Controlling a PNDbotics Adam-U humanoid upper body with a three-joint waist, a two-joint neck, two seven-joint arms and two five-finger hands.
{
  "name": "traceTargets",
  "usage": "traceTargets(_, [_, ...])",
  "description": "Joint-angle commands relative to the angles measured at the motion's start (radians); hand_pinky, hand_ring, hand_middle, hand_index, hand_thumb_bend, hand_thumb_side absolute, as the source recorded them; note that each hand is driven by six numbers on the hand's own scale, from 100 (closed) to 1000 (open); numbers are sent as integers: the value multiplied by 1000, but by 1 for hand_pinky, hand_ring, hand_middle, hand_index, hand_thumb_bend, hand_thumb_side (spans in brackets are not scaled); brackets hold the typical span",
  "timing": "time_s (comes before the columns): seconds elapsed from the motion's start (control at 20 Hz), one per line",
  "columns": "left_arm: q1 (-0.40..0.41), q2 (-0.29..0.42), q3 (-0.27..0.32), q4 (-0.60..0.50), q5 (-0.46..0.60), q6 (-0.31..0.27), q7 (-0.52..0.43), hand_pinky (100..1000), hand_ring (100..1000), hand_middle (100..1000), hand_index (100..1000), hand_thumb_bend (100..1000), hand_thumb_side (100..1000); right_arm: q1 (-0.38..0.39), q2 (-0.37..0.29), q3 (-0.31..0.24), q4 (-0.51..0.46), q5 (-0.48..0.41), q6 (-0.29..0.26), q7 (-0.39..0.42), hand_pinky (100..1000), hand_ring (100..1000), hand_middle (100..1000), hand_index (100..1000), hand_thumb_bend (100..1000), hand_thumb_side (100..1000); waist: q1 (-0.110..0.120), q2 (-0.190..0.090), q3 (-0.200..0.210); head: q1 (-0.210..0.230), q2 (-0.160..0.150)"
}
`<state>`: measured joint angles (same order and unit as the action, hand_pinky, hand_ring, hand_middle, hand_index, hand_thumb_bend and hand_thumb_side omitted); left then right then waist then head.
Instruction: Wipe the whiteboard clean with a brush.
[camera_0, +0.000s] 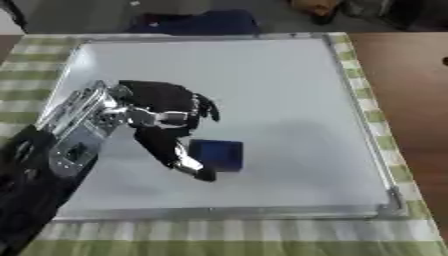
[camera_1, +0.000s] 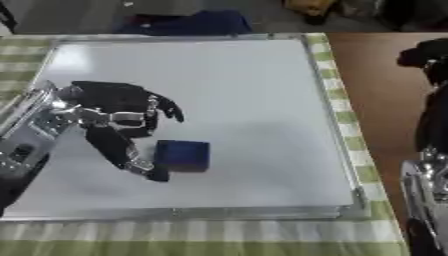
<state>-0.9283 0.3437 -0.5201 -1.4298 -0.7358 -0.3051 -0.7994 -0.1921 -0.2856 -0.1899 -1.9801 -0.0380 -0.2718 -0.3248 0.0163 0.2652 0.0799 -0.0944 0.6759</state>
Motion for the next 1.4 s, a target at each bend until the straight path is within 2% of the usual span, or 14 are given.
traceTargets(0.05, [-25, -12, 2, 31, -34, -28, 13, 705, 851, 840, 100, 574, 844, -3, -9, -4, -20, 2, -1, 5, 554, 549, 426, 543, 100, 889, -3, -14, -2, 3, 10])
traceTargets(0.45, [-17, -37, -4, 86, -81, -68, 56, 691, 843, 849, 100, 502, 705, -5, -3, -4, -20, 5, 1, 8, 554, 549, 423, 540, 100, 888, -6, -6, -3, -6, 14])
traceTargets(0.75, [-11, -60, -2, 131, -106, -69, 89, 666, 821, 832, 100, 405, 621, -6, 2, -3, -20, 7, 0, 11, 554, 549, 421, 539, 100, 889, -10, 0, -12, -6, 9])
traceTargets(0.85, [-9, -67, 1, 144, -113, -65, 99, 655, 809, 822, 100, 348, 602, -6, 3, -2, -20, 8, 0, 13, 554, 548, 421, 538, 100, 890, -11, 1, -12, -6, 6])
traceTargets(1.2, [-6, -89, 9, 171, -120, -48, 132, 627, 782, 785, 100, 271, 612, -6, 6, -1, -20, 10, 1, 16, 555, 548, 420, 537, 100, 890, -13, 5, -12, -4, 1])
traceTargets(1.4, [-6, -96, 7, 175, -118, -43, 136, 621, 777, 769, 100, 261, 609, -5, 7, -1, -20, 11, 2, 18, 555, 548, 419, 537, 100, 890, -13, 6, -10, -3, 0])
